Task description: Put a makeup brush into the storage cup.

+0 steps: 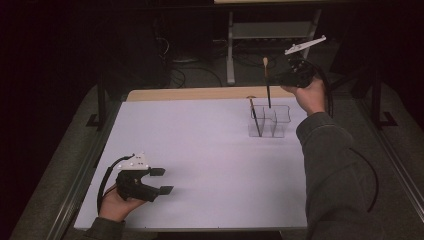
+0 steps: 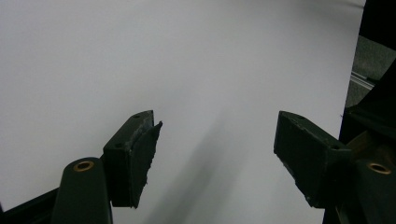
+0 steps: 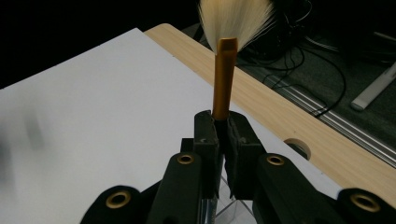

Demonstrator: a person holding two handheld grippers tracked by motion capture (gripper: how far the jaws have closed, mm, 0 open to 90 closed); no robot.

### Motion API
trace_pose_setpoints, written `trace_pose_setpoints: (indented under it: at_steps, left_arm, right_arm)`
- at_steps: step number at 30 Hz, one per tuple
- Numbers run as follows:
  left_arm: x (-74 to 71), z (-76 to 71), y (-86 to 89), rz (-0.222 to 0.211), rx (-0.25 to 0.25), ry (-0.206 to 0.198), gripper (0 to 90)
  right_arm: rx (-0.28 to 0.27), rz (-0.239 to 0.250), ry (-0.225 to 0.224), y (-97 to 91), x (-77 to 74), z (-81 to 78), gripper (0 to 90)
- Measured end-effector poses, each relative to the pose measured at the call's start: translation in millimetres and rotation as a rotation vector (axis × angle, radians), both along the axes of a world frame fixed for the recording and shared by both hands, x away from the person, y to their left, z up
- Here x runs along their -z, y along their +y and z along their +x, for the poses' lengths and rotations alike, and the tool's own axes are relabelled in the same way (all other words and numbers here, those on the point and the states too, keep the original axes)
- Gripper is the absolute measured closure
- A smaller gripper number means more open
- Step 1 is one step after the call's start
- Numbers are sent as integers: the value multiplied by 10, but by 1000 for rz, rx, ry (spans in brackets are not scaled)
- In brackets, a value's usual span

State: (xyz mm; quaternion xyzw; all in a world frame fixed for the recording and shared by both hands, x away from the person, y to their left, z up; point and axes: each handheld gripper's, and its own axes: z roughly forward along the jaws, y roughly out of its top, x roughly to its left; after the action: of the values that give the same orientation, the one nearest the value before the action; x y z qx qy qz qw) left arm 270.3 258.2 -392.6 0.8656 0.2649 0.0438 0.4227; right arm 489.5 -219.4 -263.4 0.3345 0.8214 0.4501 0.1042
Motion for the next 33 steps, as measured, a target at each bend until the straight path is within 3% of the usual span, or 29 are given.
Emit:
trace_pose_setpoints:
  at_steps: [15,33]
  left_arm:
    - [-15,2,5,-6,-5,-3,285]
    - [-8,6,14,-12,-5,5,284]
  right_arm:
    - [49,22,12,-108,185,-12,832]
    - [51,29,27,-94,324,-20,832]
